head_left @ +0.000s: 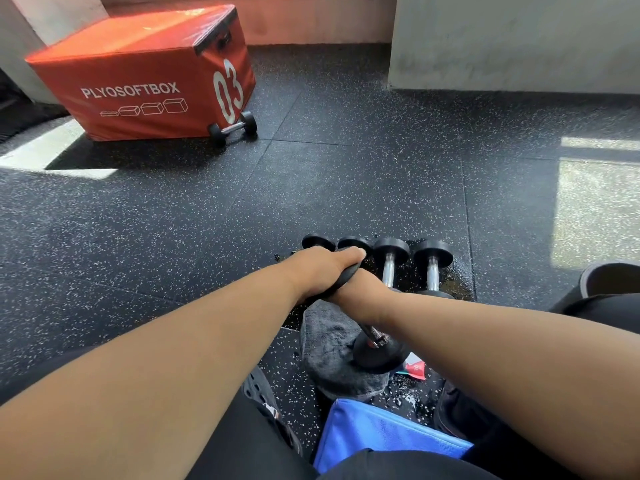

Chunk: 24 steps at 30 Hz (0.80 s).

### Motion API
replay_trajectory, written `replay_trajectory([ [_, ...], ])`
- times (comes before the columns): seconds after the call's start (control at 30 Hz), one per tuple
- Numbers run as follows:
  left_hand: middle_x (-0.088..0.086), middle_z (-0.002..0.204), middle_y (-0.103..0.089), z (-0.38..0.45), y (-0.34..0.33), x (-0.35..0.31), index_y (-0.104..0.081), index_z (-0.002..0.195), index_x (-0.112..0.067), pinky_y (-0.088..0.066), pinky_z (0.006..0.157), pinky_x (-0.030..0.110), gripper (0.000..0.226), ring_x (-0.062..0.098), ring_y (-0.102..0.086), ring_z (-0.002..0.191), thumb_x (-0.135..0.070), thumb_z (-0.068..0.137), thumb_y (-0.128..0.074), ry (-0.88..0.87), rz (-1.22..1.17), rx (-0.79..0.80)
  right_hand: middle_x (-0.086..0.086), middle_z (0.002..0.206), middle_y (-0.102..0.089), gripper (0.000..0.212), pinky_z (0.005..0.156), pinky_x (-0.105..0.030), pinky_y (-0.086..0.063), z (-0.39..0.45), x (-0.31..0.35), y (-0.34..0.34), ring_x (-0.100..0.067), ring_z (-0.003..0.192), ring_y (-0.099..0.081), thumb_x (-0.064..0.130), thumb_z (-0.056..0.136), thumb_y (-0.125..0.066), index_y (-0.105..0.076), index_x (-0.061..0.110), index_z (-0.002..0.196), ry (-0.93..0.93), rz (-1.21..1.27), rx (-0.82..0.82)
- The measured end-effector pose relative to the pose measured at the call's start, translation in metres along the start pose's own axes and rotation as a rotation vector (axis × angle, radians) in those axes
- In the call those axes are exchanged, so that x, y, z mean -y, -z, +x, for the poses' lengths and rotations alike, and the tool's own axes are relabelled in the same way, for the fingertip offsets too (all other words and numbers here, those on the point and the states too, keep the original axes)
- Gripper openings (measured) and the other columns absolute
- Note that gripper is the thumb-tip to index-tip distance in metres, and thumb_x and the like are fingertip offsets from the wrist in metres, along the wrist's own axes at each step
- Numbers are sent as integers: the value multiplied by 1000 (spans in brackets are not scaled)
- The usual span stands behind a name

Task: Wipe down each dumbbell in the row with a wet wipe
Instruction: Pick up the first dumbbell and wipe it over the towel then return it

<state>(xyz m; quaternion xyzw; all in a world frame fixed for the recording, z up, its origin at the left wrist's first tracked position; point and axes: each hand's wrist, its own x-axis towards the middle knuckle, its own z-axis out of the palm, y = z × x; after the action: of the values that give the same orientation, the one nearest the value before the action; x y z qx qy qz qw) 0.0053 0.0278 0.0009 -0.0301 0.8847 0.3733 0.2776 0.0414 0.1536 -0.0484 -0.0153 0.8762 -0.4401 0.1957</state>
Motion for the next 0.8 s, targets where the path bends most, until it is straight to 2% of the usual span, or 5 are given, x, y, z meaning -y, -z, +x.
replay_trajectory([
  [0.17, 10, 106, -79, 1, 3, 1, -81, 106, -21, -57, 102, 49, 93, 33, -76, 97, -97, 58, -56, 15, 3, 6, -13, 103, -79, 42, 97, -49, -60, -1, 3, 0, -30, 98, -75, 22, 66, -78, -79, 4, 103, 5, 329, 71],
  [0.27, 8, 112, -78, -2, 7, 1, -79, 112, -19, -52, 105, 46, 97, 29, -73, 101, -97, 60, -51, -9, 42, 4, -15, 114, -79, 30, 103, -37, -58, -3, 2, 11, -30, 116, -73, -1, 83, -75, -77, -2, 114, 53, 514, 240],
  [0.4, 7, 102, -80, -4, 11, 4, -82, 104, -23, -54, 104, 46, 90, 29, -75, 97, -96, 62, -50, -22, 40, 31, -15, 103, -74, 27, 84, -21, -56, -5, -1, 16, -13, 92, -73, -15, 92, -61, -69, -8, 117, 68, 614, 296],
  [0.63, 7, 95, -81, -7, 18, 12, -82, 98, -17, -58, 90, 39, 87, 28, -75, 89, -92, 64, -53, 73, -47, 58, -14, 98, -68, 21, 75, -26, -53, -10, 0, 26, -21, 84, -66, 16, 99, -58, -70, 2, 111, -34, 779, 260],
  [0.8, 8, 98, -80, -13, 21, 12, -81, 95, -17, -58, 96, 42, 90, 29, -75, 94, -92, 56, -50, 65, -33, 44, 0, 73, -54, 22, 69, -35, -44, -5, -22, 31, -18, 71, -49, 35, 91, -76, -60, 23, 82, -75, 423, 127],
])
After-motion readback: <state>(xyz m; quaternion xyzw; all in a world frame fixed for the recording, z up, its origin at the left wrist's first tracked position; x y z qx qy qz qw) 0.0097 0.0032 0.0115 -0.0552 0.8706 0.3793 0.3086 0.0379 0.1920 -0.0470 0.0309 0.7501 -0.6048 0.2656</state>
